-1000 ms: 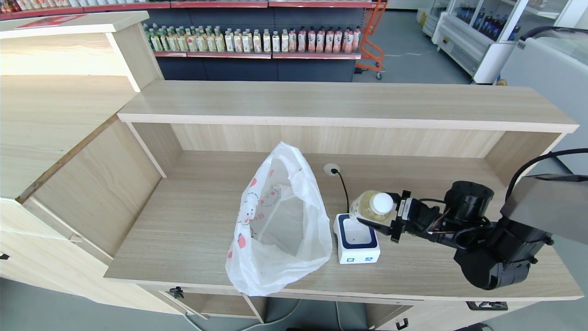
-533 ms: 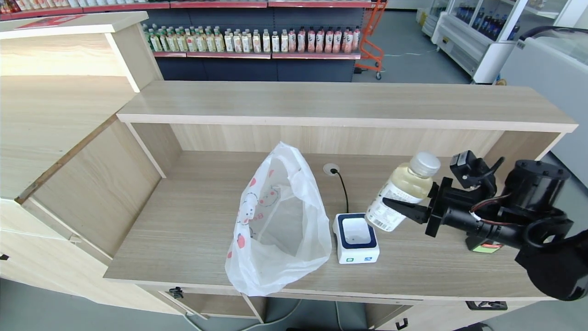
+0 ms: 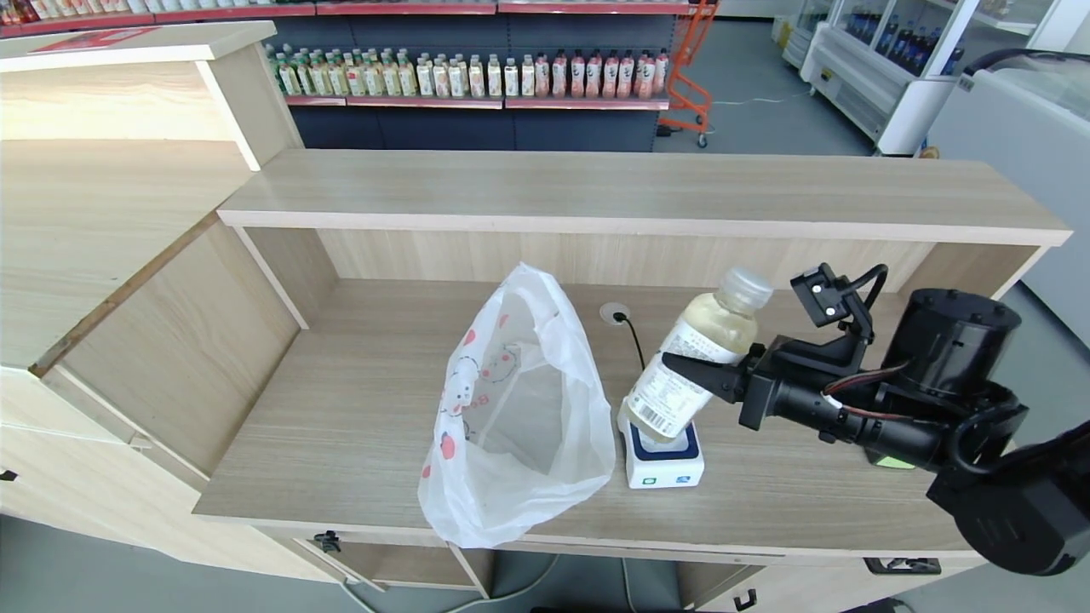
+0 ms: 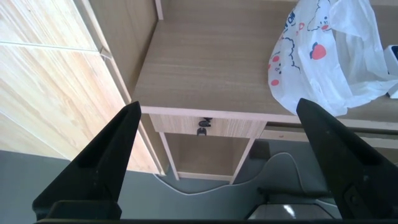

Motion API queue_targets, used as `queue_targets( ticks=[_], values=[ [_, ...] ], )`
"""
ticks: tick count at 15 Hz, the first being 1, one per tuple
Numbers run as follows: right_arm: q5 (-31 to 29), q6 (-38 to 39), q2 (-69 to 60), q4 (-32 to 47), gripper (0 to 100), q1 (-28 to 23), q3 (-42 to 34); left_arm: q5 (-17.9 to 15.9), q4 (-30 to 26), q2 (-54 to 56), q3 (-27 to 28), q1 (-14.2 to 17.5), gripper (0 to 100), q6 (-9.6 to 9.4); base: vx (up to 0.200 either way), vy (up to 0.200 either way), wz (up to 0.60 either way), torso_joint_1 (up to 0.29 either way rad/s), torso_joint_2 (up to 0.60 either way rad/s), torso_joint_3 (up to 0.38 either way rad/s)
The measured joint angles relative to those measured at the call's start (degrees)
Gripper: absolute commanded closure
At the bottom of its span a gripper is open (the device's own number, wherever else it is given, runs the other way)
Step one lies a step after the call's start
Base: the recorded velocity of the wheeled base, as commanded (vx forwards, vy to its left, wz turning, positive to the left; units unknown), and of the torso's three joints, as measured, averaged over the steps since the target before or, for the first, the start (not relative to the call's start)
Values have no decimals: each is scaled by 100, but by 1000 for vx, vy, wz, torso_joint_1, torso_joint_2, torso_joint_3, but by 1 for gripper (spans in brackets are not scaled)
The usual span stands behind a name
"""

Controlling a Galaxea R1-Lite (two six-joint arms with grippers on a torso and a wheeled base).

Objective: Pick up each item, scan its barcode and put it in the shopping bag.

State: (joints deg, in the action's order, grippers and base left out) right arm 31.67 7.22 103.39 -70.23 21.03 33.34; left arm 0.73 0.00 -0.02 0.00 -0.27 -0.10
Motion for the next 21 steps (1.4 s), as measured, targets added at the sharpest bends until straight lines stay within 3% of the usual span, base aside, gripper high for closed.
queue_targets(
  ticks=[3, 7, 9, 21],
  values=[
    [0, 26, 116, -11, 100, 7, -77, 2, 0, 0, 0, 0, 0, 12, 0, 0, 0, 0, 0, 0],
    [2, 26, 190, -39, 100, 0, -99, 0, 2, 0, 0, 6, 0, 20, 0, 200, 0, -2, 0, -2],
    [0, 35, 295, 6, 100, 16, -24, 5, 0, 0, 0, -6, 0, 17, 0, 0, 0, 0, 0, 0],
    [-121, 162, 1913, 0, 100, 282, 1221, 5, 0, 0, 0, 0, 0, 17, 0, 0, 0, 0, 0, 0]
  ],
)
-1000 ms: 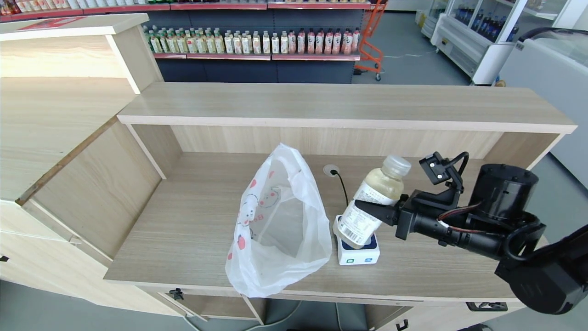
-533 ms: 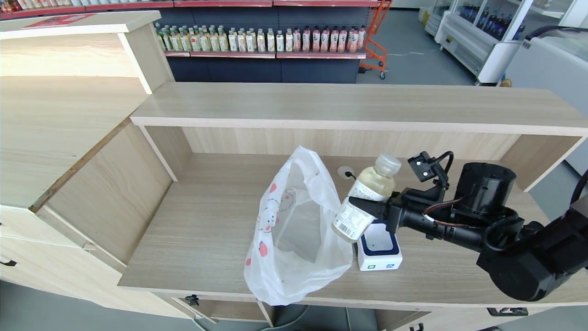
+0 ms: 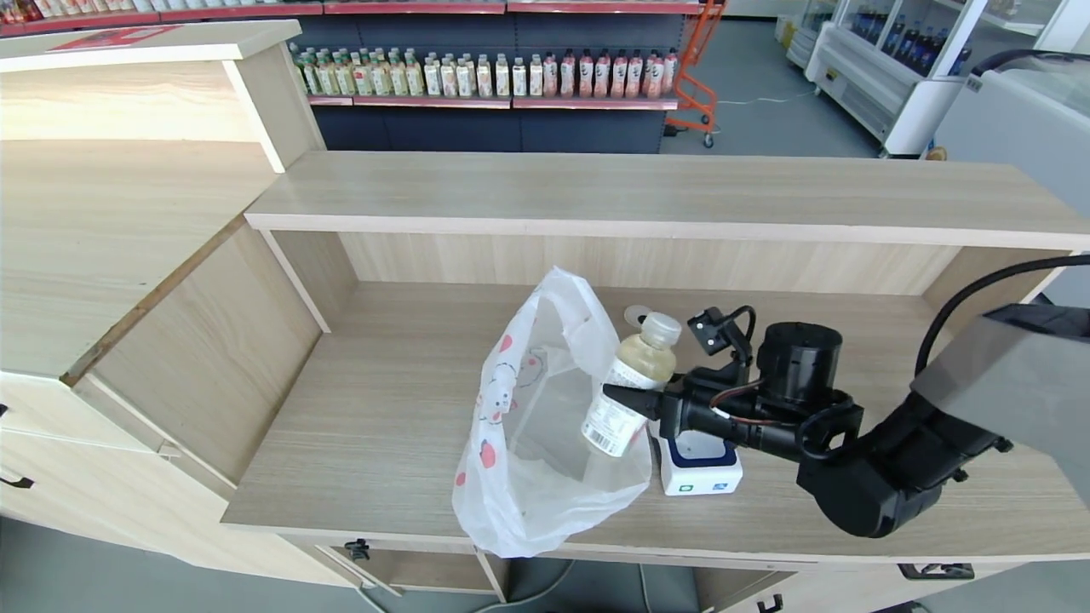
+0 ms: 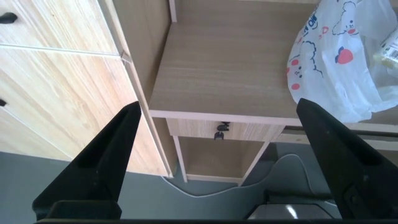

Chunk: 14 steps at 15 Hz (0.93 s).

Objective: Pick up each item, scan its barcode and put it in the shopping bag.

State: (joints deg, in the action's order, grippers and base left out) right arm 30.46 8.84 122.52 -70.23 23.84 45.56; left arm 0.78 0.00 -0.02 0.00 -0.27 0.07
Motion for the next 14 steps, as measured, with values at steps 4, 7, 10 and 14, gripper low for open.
queue_targets(
  ticks=[4, 7, 10, 14],
  values=[
    [0, -773, 783, 205, 100, 286, 896, 0, 0, 0, 0, 0, 0, 0, 0, 0, 0, 0, 0, 0],
    [-17, -1428, 1293, 662, 100, 484, 1704, -2, 0, 0, 0, 0, 0, 0, 0, 0, 0, 0, 0, 0],
    [-193, -1882, 1682, 1067, 100, 652, 2420, -2, 0, 0, 0, 0, 0, -2, 0, 0, 0, 0, 0, 0],
    [-226, -2473, 1996, 1111, 0, 783, 2806, 0, 0, 0, 0, 0, 0, -2, 0, 0, 0, 0, 0, 0]
  ],
)
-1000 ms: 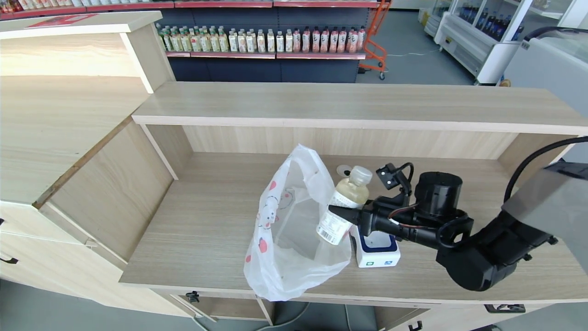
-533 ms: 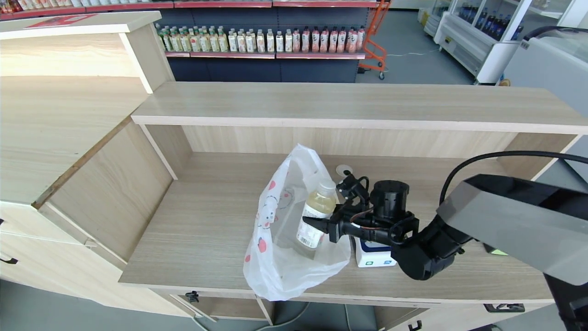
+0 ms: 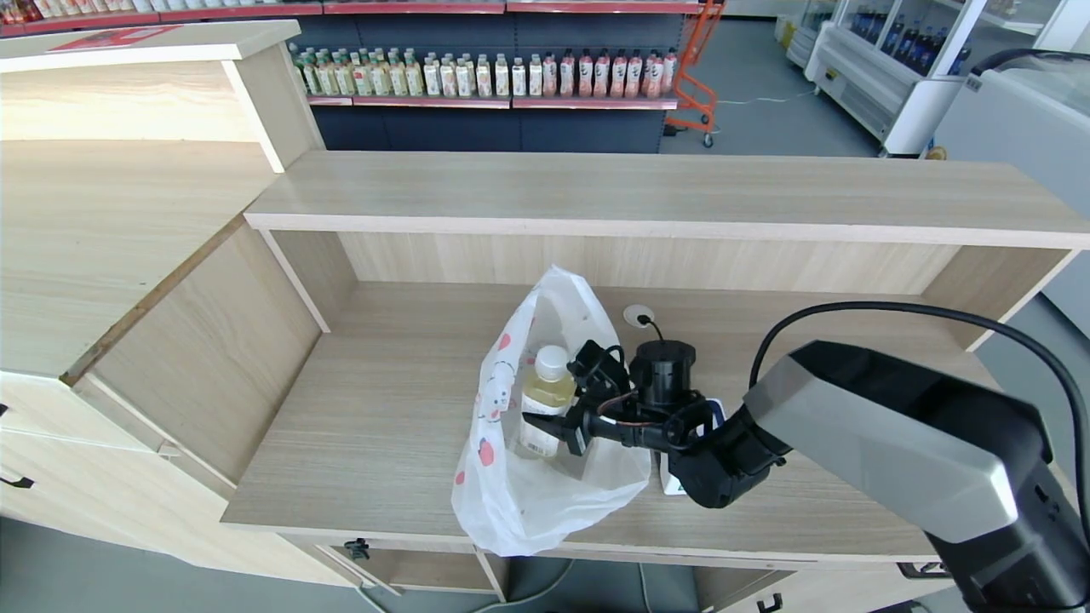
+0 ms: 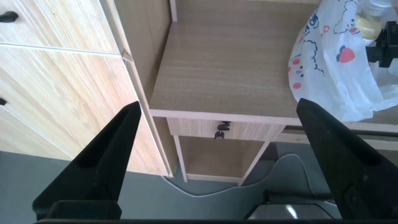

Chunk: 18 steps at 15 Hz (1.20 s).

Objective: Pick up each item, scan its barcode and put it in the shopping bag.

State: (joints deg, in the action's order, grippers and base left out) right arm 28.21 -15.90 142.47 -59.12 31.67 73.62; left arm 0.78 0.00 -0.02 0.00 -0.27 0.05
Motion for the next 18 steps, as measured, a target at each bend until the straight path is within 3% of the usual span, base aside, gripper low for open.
queue_targets(
  ticks=[4, 10, 18],
  values=[
    [0, 104, 6, 17, 0, 13, -6, -2, 0, 0, 0, 0, 0, 2, 0, 0, 0, 0, 0, 0],
    [-10, 2285, -929, 591, 0, -232, -474, -2, 0, 0, 0, 0, 0, 0, 0, 0, 0, 0, 0, 0],
    [39, 3100, -2993, 942, 0, -802, -2043, -2, 0, 0, 0, 0, 0, 2, 0, 0, 0, 0, 0, 0]
  ],
)
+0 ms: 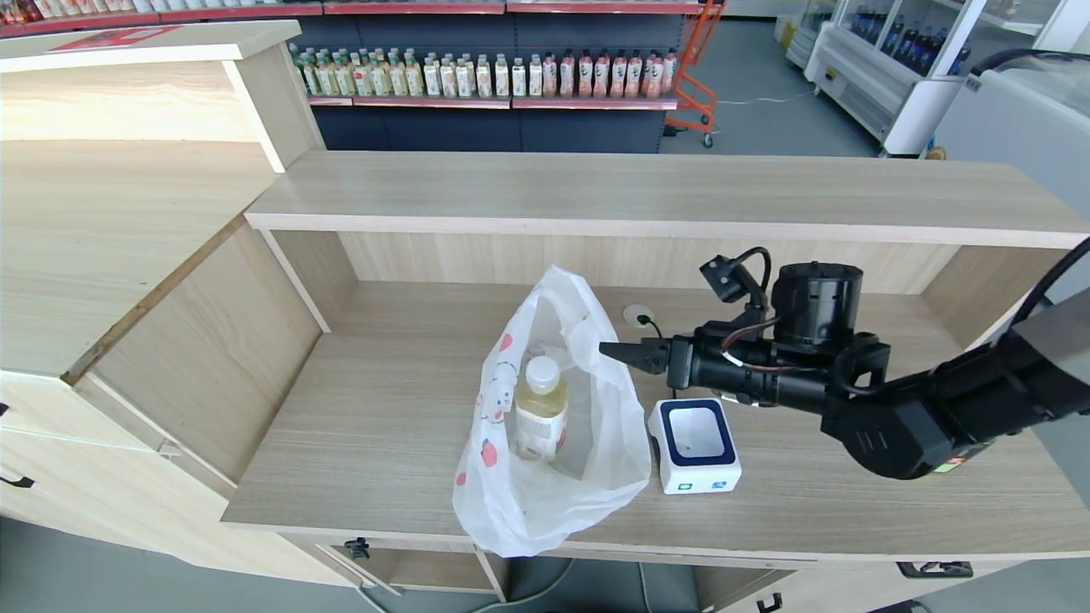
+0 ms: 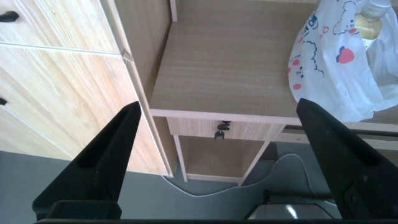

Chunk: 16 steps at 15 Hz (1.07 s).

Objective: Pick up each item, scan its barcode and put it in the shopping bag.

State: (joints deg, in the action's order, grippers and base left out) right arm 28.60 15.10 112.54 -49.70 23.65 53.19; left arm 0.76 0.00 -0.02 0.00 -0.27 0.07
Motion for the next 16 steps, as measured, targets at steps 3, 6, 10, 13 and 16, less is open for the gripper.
queue_targets(
  ticks=[3, 6, 10, 13, 16],
  values=[
    [-9, 44, -918, 33, 0, -380, -931, 2, 0, 0, 0, 0, 0, 0, 0, 0, 0, 0, 0, 0],
    [-57, -433, -2024, 290, 0, -1031, -1913, 0, 0, 0, 0, 0, 0, -2, 0, 0, 0, 0, 0, 0],
    [-767, -952, -4347, 947, 0, -1921, -3819, 0, 0, 0, 0, 0, 0, 0, 0, 0, 0, 0, 0, 0],
    [-1347, -1112, -6688, 2313, 0, -2189, -4643, 0, 0, 0, 0, 0, 0, -2, 0, 0, 0, 0, 0, 0],
    [-1842, -1254, -8987, 4035, 0, -2347, -5019, 0, 0, 0, 0, 0, 0, 0, 0, 0, 0, 0, 0, 0]
  ],
)
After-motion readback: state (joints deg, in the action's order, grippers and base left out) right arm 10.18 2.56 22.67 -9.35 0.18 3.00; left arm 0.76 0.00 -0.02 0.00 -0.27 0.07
